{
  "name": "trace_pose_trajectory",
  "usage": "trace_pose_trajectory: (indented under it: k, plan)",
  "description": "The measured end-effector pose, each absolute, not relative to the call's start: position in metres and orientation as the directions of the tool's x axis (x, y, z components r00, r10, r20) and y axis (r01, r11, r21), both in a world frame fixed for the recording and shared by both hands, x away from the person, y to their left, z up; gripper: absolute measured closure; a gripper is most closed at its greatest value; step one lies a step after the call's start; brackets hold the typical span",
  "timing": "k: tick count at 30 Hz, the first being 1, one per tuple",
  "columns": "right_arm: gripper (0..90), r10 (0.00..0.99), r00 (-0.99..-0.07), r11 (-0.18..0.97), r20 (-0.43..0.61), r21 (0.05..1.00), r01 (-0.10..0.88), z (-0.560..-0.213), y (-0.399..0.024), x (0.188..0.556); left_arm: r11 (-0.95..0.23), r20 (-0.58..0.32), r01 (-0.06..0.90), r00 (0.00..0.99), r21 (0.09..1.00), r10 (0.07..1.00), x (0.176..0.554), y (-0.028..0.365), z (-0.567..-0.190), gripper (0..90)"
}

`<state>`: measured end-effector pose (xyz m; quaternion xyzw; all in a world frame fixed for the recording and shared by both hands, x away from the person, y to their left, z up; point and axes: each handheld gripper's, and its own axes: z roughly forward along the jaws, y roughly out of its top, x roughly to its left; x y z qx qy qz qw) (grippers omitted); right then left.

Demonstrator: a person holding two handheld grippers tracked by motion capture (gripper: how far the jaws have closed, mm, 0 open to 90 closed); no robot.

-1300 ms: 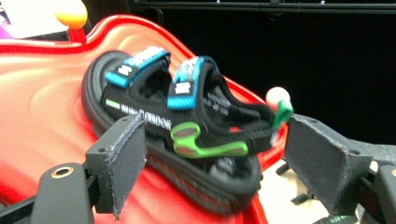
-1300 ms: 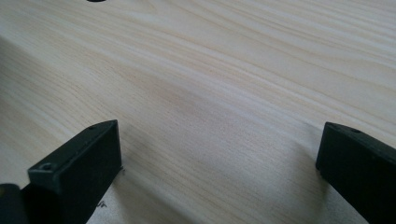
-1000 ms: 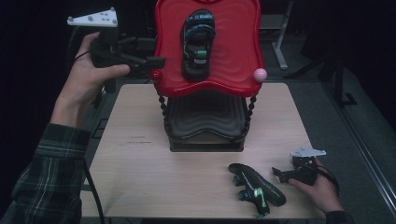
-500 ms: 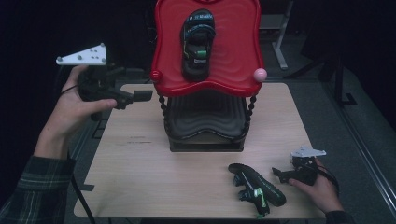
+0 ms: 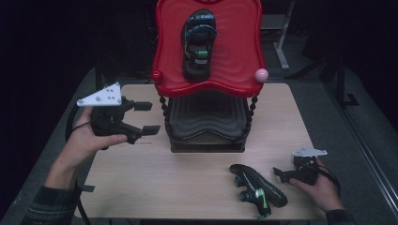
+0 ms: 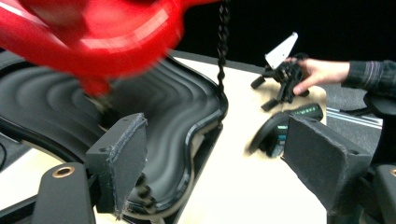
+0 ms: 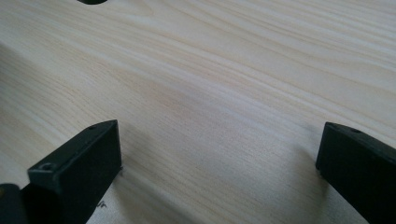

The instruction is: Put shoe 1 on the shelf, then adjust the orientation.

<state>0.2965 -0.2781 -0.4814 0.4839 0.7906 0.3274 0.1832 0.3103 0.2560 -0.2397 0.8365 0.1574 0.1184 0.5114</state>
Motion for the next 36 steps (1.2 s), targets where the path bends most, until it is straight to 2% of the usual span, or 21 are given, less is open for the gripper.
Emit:
trace_pose_trajectory:
  k: [27,29,32,33,34,35,36]
  plan:
    - [0.0,0.865,-0.5,0.339,0.032,0.697,0.632,-0.481,-0.28,0.295,-0.571,0.038,0.259,0.89,0.779,0.454,0.275,0.233,-0.382,20.0]
    - [5.7,0.862,-0.506,0.344,0.027,0.702,0.624,-0.481,-0.281,0.294,-0.581,0.036,0.27,0.887,0.768,0.46,0.273,0.233,-0.391,20.0]
    - [23.5,0.853,-0.52,0.349,0.029,0.709,0.613,-0.477,-0.284,0.29,-0.597,0.04,0.291,0.877,0.748,0.478,0.271,0.233,-0.405,20.0]
    - [23.5,0.853,-0.52,0.349,0.029,0.709,0.613,-0.477,-0.284,0.29,-0.6,0.036,0.3,0.876,0.742,0.482,0.271,0.235,-0.41,20.0]
    - [35.6,0.856,-0.517,0.345,0.036,0.705,0.62,-0.474,-0.286,0.289,-0.591,0.017,0.326,0.866,0.738,0.499,0.271,0.238,-0.419,20.0]
    - [35.6,0.856,-0.517,0.345,0.036,0.705,0.62,-0.474,-0.286,0.289,-0.591,0.017,0.326,0.866,0.738,0.499,0.271,0.238,-0.419,20.1]
    - [41.1,0.858,-0.511,0.336,0.047,0.701,0.629,-0.472,-0.287,0.289,-0.594,0.015,0.339,0.861,0.73,0.509,0.271,0.24,-0.424,20.1]
